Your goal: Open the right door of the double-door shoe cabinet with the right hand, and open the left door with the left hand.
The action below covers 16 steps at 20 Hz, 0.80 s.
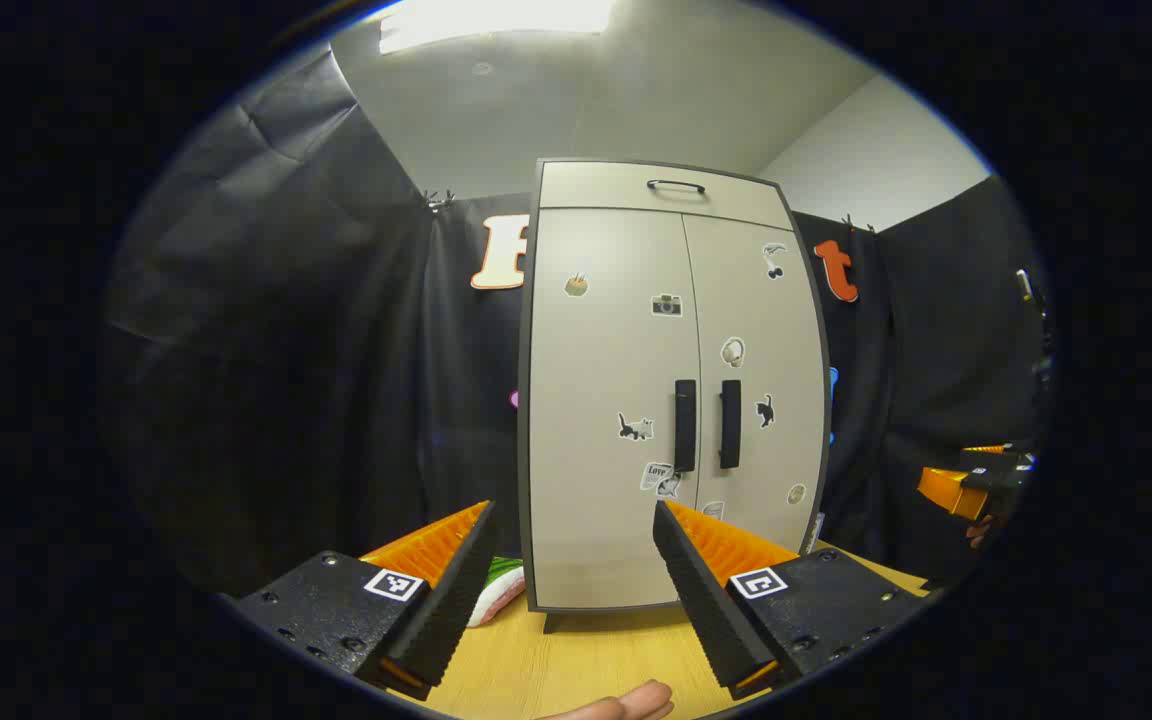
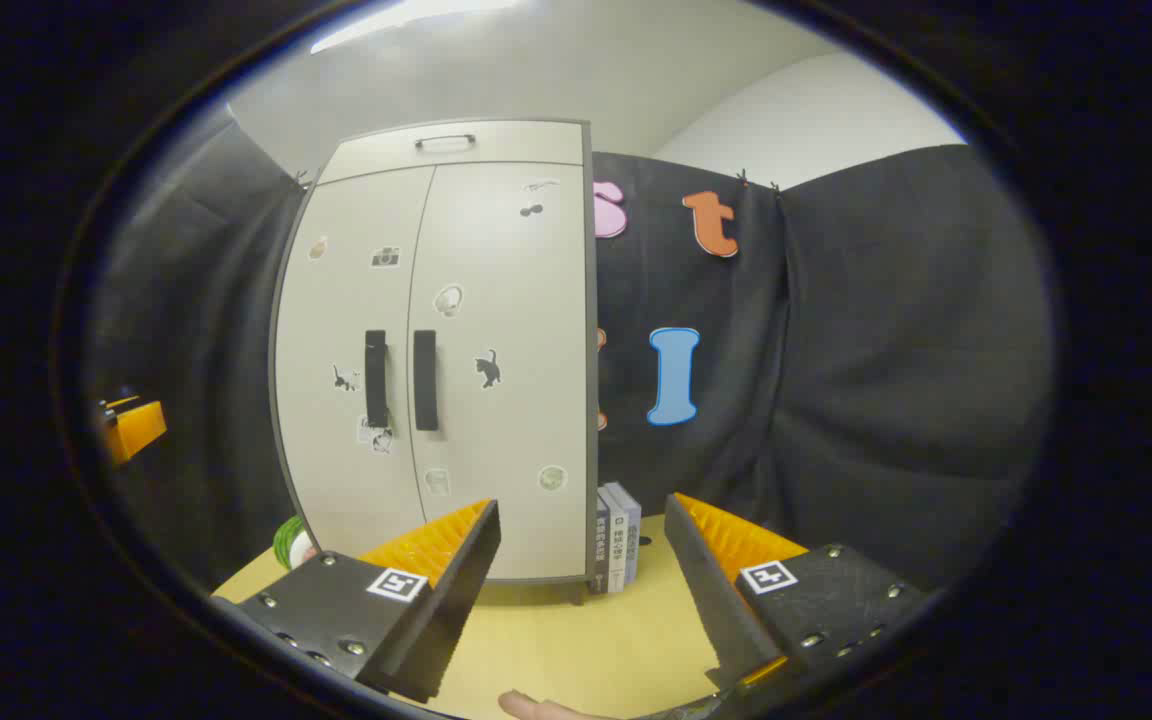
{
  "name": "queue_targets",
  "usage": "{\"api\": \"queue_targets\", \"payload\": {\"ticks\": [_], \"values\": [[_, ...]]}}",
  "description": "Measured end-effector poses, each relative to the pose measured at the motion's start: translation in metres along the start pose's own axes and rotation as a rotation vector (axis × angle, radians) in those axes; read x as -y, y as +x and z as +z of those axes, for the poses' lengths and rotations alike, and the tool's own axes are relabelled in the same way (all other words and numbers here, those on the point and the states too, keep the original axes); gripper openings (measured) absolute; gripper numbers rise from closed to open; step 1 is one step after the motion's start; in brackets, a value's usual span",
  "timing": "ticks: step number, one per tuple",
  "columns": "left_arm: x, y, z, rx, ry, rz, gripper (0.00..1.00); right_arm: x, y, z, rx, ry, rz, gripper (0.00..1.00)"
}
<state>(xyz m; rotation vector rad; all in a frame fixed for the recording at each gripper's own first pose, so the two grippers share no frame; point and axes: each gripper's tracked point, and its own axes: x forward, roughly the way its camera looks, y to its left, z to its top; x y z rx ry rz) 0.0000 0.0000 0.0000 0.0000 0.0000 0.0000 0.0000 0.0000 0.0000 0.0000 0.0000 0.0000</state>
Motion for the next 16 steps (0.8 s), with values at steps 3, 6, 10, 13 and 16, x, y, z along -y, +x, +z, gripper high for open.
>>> {"api": "queue_targets", "payload": {"ticks": [3,6,10,13,16], "values": [[0.014,0.001,-0.008,-0.013,-0.021,-0.022,0.96,-0.009,0.005,0.002,0.017,-0.016,-0.002,0.98],[0.024,0.002,-0.015,-0.026,-0.048,-0.04,0.96,-0.019,0.009,-0.003,0.018,-0.024,0.013,0.98],[0.032,0.003,-0.015,-0.023,-0.049,-0.057,0.96,-0.03,0.018,-0.012,-0.003,-0.026,0.031,0.98],[0.028,0.003,-0.013,-0.016,-0.043,-0.054,0.96,-0.044,0.019,-0.01,-0.005,-0.013,0.074,0.94],[0.025,0.002,-0.014,-0.013,-0.044,-0.06,0.96,-0.047,0.015,-0.006,0.007,-0.01,0.084,0.98]]}}
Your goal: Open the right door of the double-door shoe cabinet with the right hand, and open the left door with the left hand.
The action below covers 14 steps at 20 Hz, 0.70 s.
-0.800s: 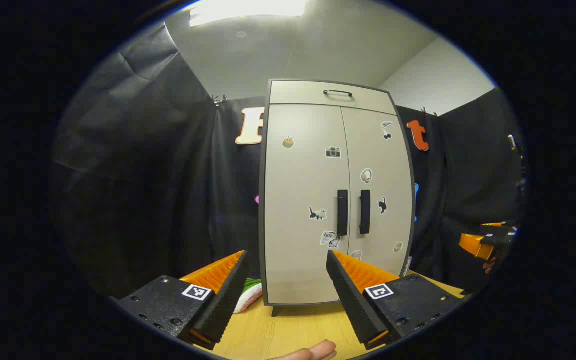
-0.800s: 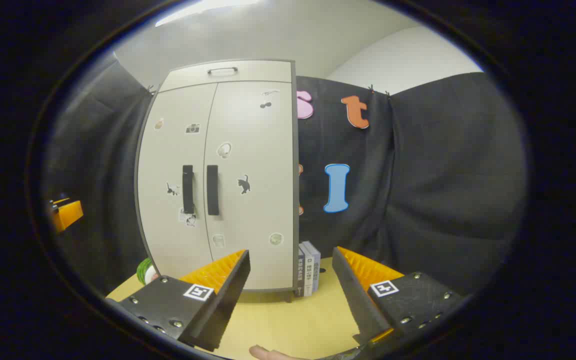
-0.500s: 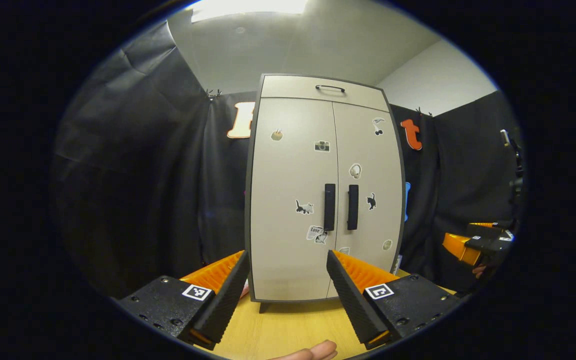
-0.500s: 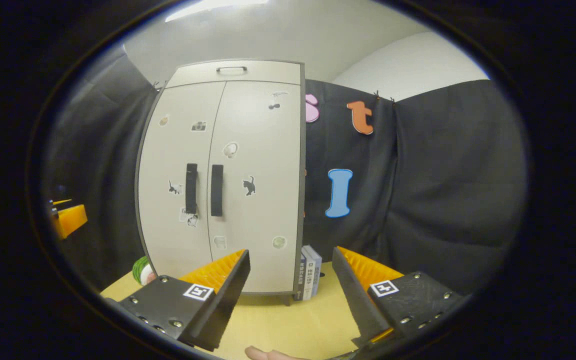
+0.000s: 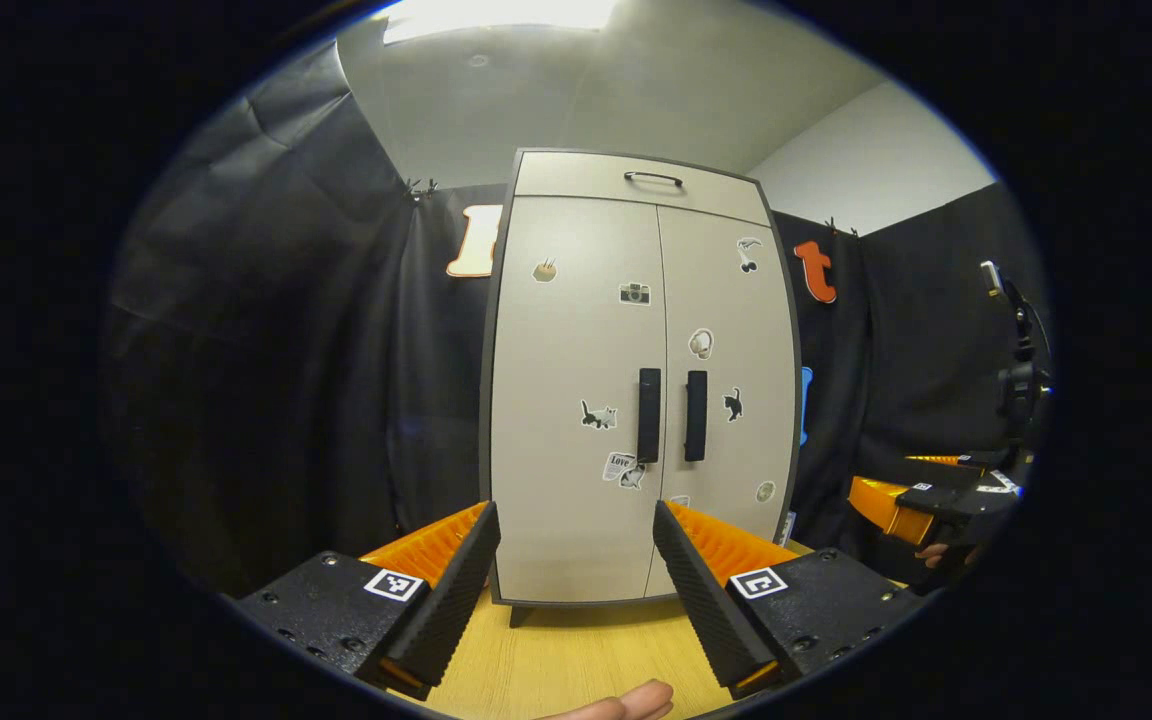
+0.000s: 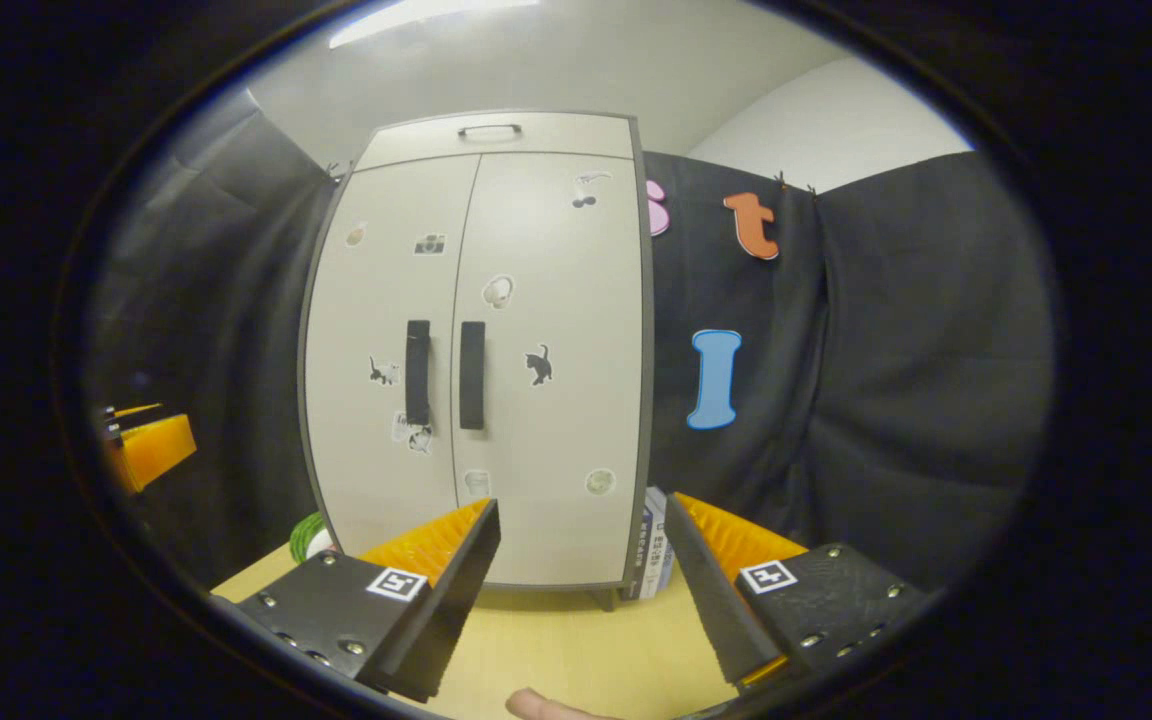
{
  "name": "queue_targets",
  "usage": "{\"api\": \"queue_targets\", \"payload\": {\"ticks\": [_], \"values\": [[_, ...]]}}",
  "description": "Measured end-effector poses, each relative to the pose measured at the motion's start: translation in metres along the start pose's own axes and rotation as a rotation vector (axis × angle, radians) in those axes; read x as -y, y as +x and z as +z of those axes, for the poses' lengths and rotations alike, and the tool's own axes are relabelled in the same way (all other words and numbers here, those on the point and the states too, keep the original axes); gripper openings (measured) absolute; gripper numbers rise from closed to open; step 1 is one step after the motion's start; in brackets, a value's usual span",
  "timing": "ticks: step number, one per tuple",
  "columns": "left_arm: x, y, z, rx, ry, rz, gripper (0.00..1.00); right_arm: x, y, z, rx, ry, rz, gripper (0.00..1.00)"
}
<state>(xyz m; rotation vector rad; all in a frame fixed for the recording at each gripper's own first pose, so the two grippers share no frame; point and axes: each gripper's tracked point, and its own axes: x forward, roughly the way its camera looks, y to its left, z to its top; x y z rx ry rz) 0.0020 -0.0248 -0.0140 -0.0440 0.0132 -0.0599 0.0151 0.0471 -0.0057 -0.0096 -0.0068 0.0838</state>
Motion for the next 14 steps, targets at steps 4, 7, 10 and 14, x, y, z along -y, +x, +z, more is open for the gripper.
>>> {"api": "queue_targets", "payload": {"ticks": [4,7,10,14], "values": [[-0.002,0.0,-0.003,-0.002,-0.009,-0.01,0.96,-0.009,0.004,0.002,-0.004,-0.009,0.013,0.98],[-0.005,-0.001,-0.005,-0.001,-0.012,-0.013,0.96,-0.013,0.013,0.002,-0.001,-0.012,0.024,0.94],[-0.008,0.0,-0.008,0.0,-0.023,-0.01,0.95,-0.022,0.036,0.004,0.017,-0.008,0.054,0.98],[-0.009,-0.002,-0.025,-0.024,-0.026,-0.028,0.96,-0.031,0.095,0.013,0.018,0.04,0.067,0.98]]}}
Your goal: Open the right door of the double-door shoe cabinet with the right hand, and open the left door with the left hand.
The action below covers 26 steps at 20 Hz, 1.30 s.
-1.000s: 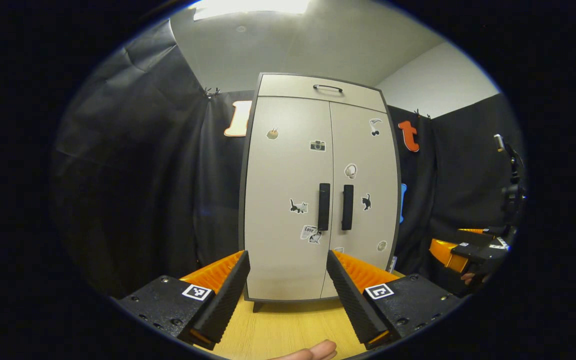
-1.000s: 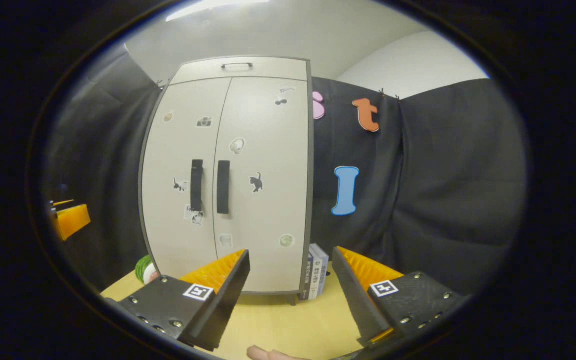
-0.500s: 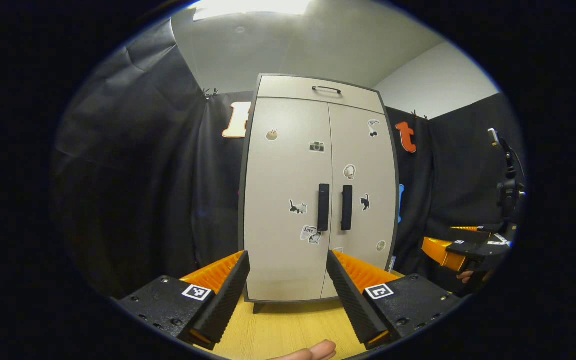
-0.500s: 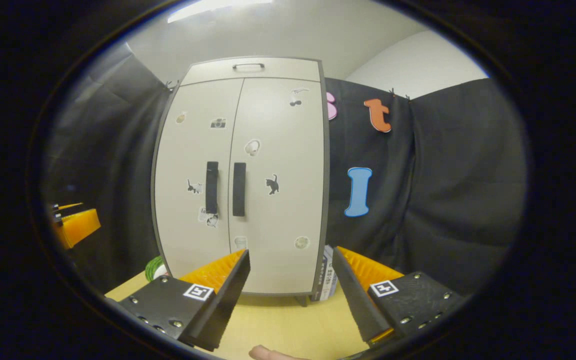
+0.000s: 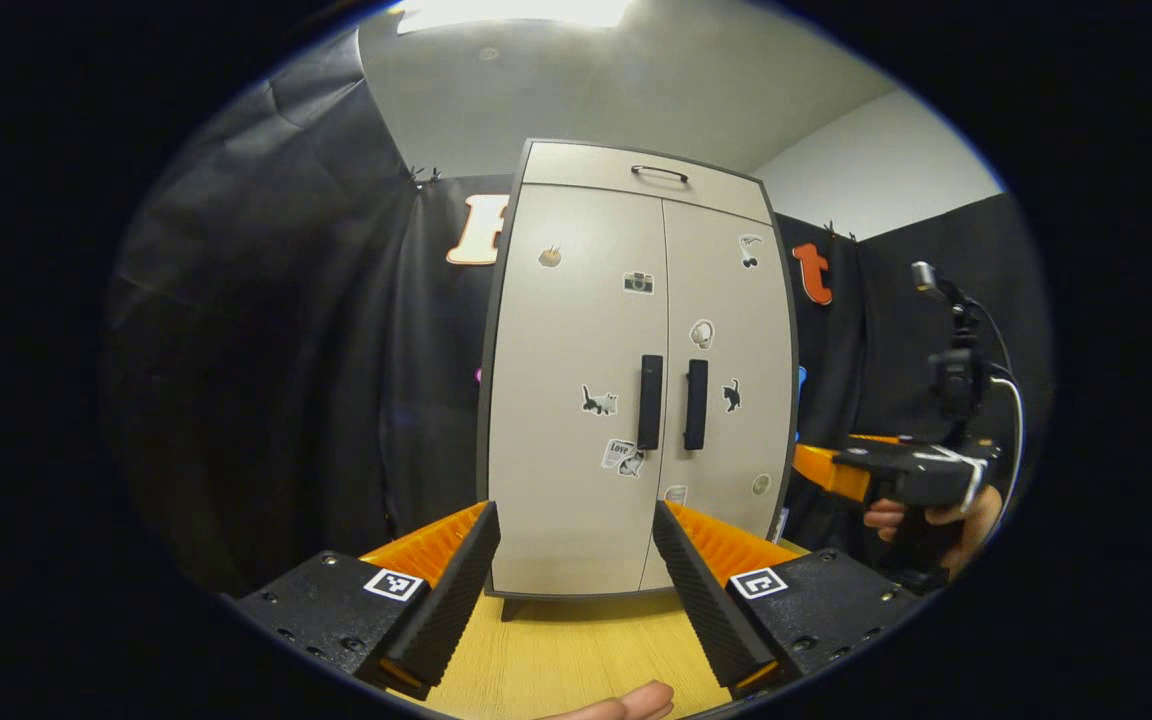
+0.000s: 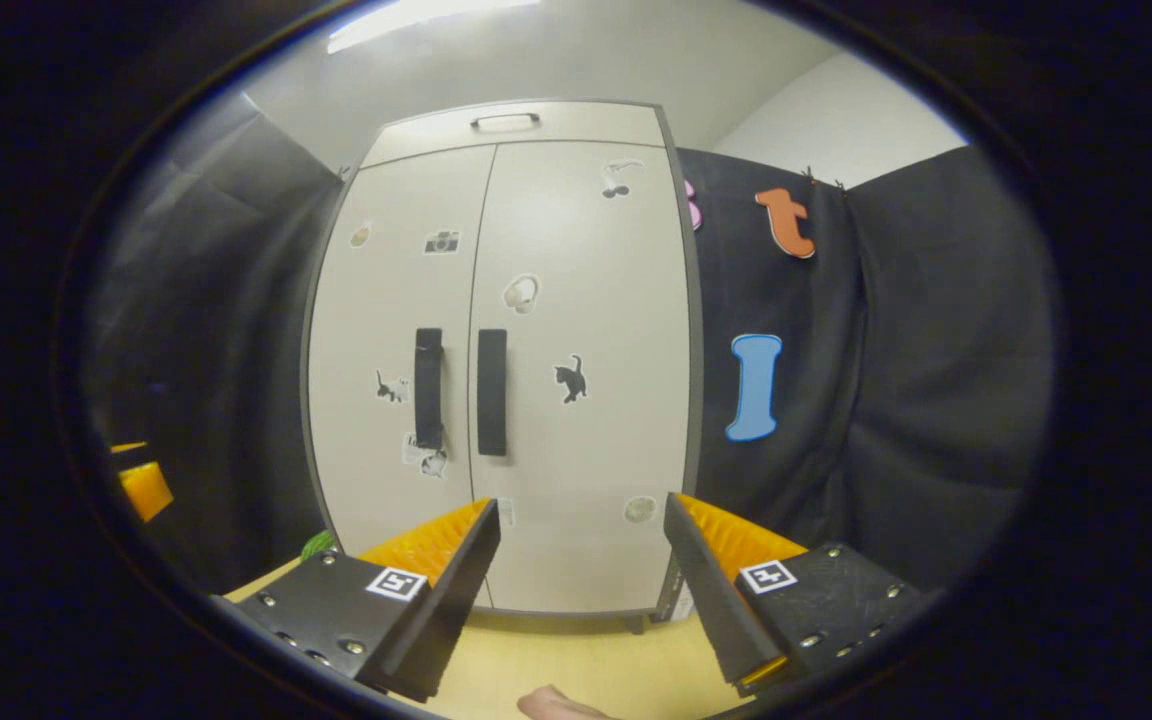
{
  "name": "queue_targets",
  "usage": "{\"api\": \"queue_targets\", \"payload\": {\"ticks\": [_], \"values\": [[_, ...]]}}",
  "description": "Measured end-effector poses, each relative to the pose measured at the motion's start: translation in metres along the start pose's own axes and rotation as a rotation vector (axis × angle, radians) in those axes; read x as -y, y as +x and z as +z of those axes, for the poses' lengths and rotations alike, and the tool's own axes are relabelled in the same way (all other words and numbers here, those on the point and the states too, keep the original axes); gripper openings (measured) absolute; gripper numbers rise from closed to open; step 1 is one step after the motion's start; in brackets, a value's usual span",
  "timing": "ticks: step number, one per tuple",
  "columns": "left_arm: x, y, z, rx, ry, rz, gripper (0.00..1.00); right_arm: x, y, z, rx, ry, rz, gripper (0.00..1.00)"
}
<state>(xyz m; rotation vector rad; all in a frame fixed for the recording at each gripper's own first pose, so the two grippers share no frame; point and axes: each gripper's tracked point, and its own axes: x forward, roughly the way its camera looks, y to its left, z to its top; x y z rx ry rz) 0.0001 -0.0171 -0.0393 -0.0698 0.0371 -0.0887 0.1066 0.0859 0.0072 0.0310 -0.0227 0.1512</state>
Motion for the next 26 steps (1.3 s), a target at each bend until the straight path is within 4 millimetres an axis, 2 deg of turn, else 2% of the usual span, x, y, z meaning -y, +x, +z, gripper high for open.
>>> {"api": "queue_targets", "payload": {"ticks": [1,4,5,6,9,12,13,16,20,21,22,23,24,25,26], "values": [[-0.003,0.001,-0.005,-0.006,0.004,0.002,0.96,0.001,0.016,0.002,0.0,0.007,-0.005,0.98],[-0.015,0.003,-0.018,-0.025,0.015,0.029,0.96,-0.013,0.062,0.013,0.0,0.041,0.052,0.98],[-0.016,0.003,-0.02,-0.026,0.011,0.029,0.96,-0.018,0.074,0.019,0.007,0.044,0.067,0.94],[-0.019,0.004,-0.023,-0.031,0.006,0.026,0.96,-0.023,0.085,0.025,0.015,0.039,0.08,0.98],[-0.032,0.005,-0.029,-0.039,0.004,0.044,0.96,-0.042,0.111,0.038,0.041,-0.018,0.136,0.98],[-0.046,0.002,-0.027,-0.019,0.034,0.074,0.96,-0.061,0.126,0.042,0.048,-0.051,0.156,0.98],[-0.048,0.001,-0.03,-0.024,0.025,0.076,0.96,-0.07,0.13,0.043,0.057,-0.057,0.171,0.94],[-0.051,-0.001,-0.03,-0.018,0.0,0.059,0.96,-0.084,0.146,0.039,0.052,-0.123,0.126,0.98],[-0.038,-0.007,-0.034,-0.001,0.016,-0.011,0.96,-0.096,0.17,0.018,-0.018,-0.133,0.05,0.96],[-0.034,-0.009,-0.035,-0.001,0.016,-0.033,0.97,-0.1,0.167,0.018,-0.026,-0.107,0.035,0.96],[-0.03,-0.011,-0.038,-0.004,0.011,-0.052,0.96,-0.102,0.173,0.023,-0.008,-0.097,0.021,0.96],[-0.028,-0.015,-0.04,-0.007,0.005,-0.067,0.97,-0.103,0.172,0.025,-0.011,-0.091,0.019,0.92],[-0.026,-0.016,-0.041,-0.01,0.0,-0.078,0.96,-0.102,0.171,0.024,-0.016,-0.073,0.019,0.96],[-0.026,-0.017,-0.043,-0.013,-0.002,-0.082,0.96,-0.1,0.17,0.025,-0.024,-0.04,0.014,0.96],[-0.027,-0.017,-0.045,-0.016,-0.003,-0.08,0.96,-0.1,0.171,0.028,-0.033,-0.006,0.019,0.89]]}}
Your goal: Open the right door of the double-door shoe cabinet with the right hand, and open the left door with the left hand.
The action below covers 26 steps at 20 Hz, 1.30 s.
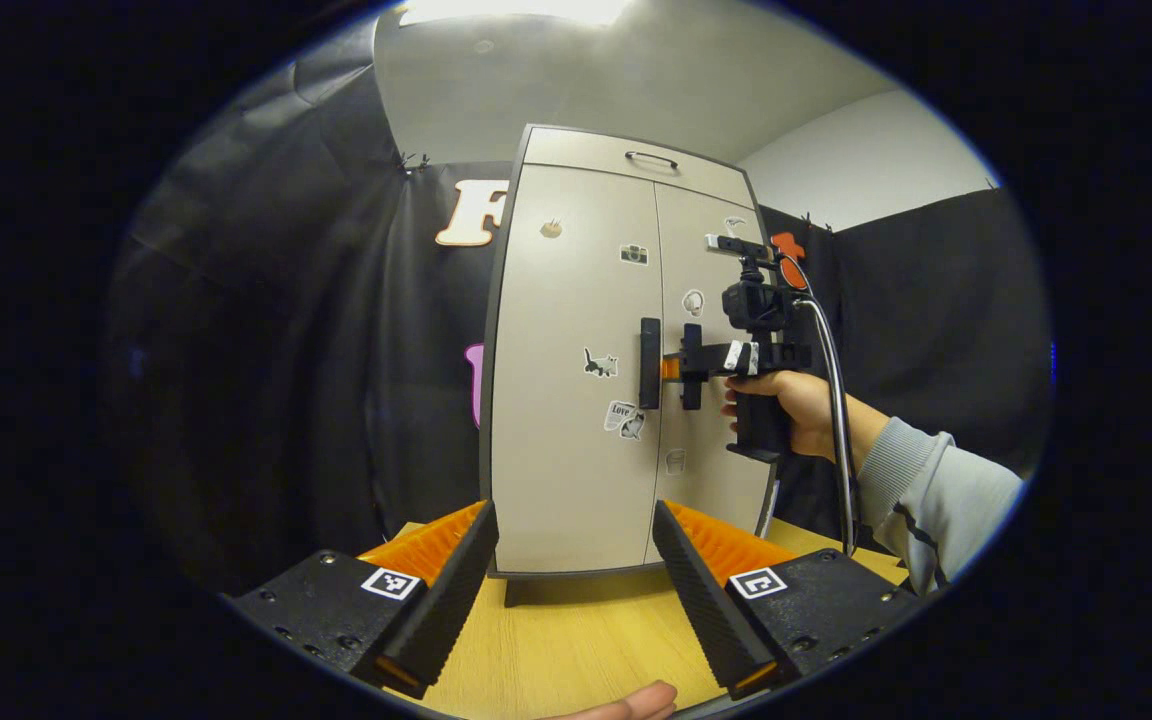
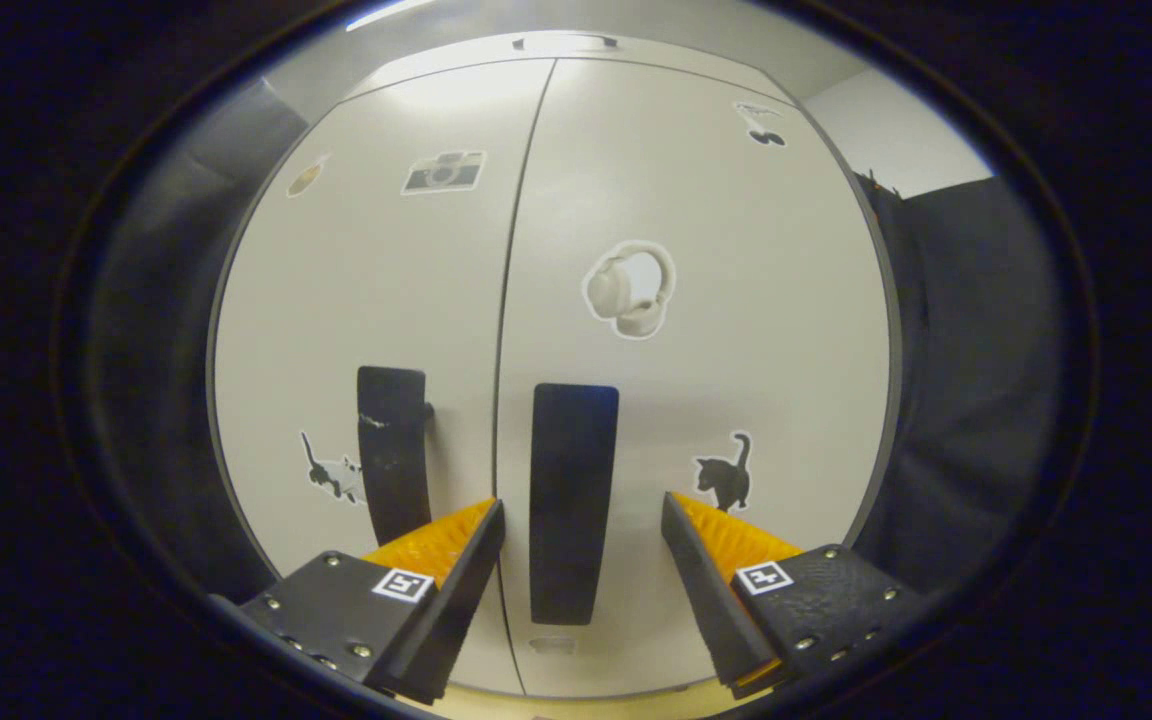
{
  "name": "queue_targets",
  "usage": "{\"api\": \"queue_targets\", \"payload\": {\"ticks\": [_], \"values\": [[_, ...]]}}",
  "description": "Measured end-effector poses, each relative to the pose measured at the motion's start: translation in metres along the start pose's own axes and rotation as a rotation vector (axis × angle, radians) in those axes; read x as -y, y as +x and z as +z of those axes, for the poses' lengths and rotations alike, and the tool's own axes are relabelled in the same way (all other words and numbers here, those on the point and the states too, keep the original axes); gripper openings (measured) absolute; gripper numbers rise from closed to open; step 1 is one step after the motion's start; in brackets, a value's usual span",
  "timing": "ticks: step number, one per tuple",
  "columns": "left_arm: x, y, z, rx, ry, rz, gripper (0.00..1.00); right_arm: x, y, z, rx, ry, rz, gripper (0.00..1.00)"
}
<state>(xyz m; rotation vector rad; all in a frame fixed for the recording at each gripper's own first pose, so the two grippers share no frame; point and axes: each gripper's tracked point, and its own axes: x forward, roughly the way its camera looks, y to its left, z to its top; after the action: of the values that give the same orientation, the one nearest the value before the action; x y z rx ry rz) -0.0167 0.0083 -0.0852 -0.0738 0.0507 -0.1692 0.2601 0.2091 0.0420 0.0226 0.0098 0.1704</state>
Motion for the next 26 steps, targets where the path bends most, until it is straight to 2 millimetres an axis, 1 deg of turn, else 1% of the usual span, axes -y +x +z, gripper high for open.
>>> {"api": "queue_targets", "payload": {"ticks": [1,2,3,4,5,6,7,8,12,15,19,20,23,26], "values": [[-0.001,0.0,-0.002,-0.006,-0.003,0.004,0.96,0.001,0.002,0.001,-0.009,0.016,0.002,0.94],[-0.002,0.0,-0.004,-0.011,-0.008,0.011,0.96,0.005,-0.001,0.008,0.003,0.025,0.01,0.9],[-0.004,0.0,-0.006,-0.017,-0.013,0.016,0.96,0.002,0.015,-0.004,-0.024,0.037,0.007,0.74],[-0.003,0.0,-0.007,-0.026,-0.017,0.012,0.96,-0.006,0.004,0.003,-0.008,0.025,0.018,0.58],[0.001,0.0,-0.01,-0.038,-0.022,0.0,0.96,-0.006,-0.002,0.002,-0.021,0.01,-0.007,0.36],[0.003,0.0,-0.012,-0.047,-0.025,-0.003,0.97,-0.006,-0.001,0.001,-0.026,0.001,-0.011,0.21],[0.001,-0.001,-0.012,-0.051,-0.024,0.005,0.96,-0.005,-0.003,0.001,-0.028,0.016,0.003,0.21],[-0.002,-0.001,-0.012,-0.053,-0.017,0.016,0.97,-0.006,-0.004,0.001,-0.035,0.049,0.02,0.13],[-0.01,0.002,-0.009,-0.053,-0.002,0.054,0.97,-0.005,-0.012,0.003,-0.045,0.031,0.066,0.12],[-0.007,-0.001,-0.008,-0.053,0.008,0.067,0.96,-0.005,-0.017,0.004,-0.047,0.061,0.123,0.12],[0.001,-0.003,-0.003,-0.051,0.03,0.078,0.96,0.002,-0.041,0.006,-0.035,0.075,0.194,0.12],[0.003,-0.002,-0.002,-0.05,0.03,0.08,0.95,0.005,-0.047,0.007,-0.038,0.08,0.209,0.12],[0.01,-0.001,0.001,-0.044,0.024,0.087,0.97,0.015,-0.065,0.008,-0.034,0.072,0.238,0.12],[0.014,-0.002,0.003,-0.035,0.013,0.089,0.96,0.03,-0.086,0.009,-0.029,0.072,0.265,0.12]]}}
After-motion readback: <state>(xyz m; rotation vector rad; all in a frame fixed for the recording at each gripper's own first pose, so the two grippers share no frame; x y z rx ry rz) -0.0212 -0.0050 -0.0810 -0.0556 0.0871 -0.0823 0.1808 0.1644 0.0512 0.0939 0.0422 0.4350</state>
